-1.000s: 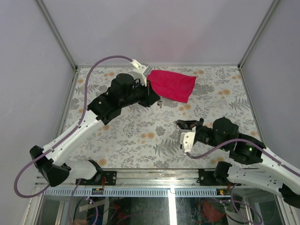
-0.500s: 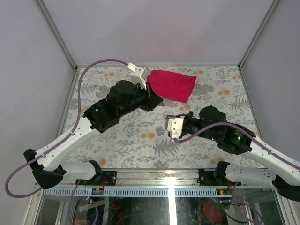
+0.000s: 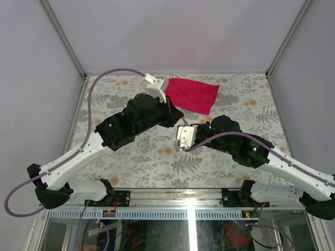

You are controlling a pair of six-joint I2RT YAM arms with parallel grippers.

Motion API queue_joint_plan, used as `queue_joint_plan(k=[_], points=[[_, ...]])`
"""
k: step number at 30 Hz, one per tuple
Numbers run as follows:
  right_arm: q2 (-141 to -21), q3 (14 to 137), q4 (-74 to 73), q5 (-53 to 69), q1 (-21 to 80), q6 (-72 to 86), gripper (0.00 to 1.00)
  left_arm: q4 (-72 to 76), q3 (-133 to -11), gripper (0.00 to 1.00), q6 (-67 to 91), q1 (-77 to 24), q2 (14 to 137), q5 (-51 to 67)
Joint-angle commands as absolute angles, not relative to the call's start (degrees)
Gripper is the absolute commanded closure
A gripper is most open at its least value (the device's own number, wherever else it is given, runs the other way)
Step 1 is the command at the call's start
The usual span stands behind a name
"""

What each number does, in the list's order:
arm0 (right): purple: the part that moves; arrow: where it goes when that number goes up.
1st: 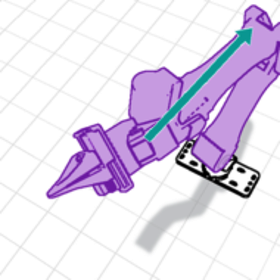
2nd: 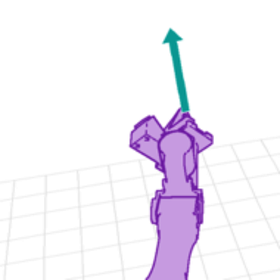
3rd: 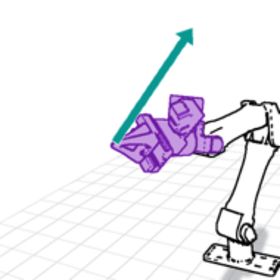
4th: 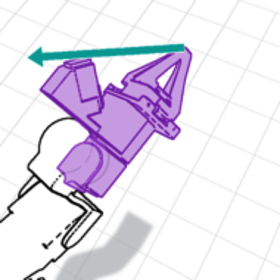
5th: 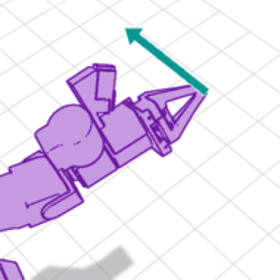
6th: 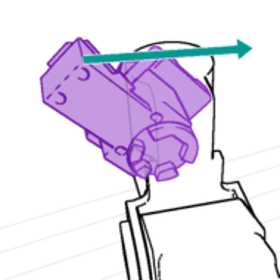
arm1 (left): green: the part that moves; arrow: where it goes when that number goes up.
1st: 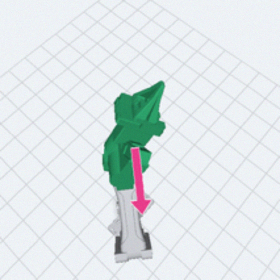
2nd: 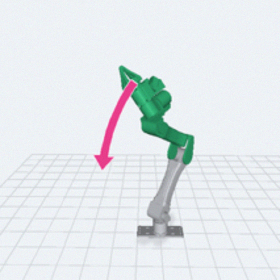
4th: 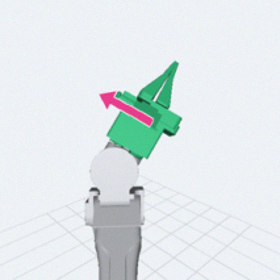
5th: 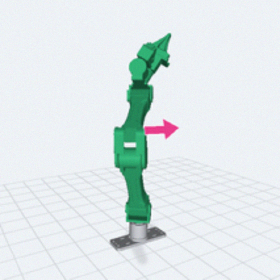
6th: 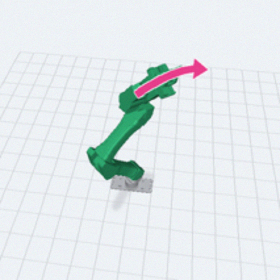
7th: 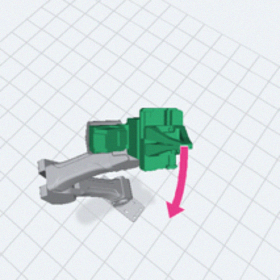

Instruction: Put the keys on the keyring

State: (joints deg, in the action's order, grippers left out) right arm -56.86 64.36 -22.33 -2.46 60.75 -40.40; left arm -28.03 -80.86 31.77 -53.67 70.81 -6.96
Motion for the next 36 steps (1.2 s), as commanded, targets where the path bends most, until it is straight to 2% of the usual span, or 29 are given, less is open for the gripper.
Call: queue_joint_plan(k=[1,10,36], points=[[-57.06,67.28,-16.08,-6.52,60.82,-39.33,1.00,-27.86,-83.51,1.00,32.94,-54.98,71.23,-9.81],[-58.74,68.53,-15.65,-10.97,60.82,-36.21,1.00,-28.64,-83.97,1.00,33.18,-56.34,72.05,-11.26],[-59.30,68.87,-12.72,-14.01,60.82,-33.38,1.00,-30.47,-84.60,1.00,31.93,-56.79,73.68,-12.54]])
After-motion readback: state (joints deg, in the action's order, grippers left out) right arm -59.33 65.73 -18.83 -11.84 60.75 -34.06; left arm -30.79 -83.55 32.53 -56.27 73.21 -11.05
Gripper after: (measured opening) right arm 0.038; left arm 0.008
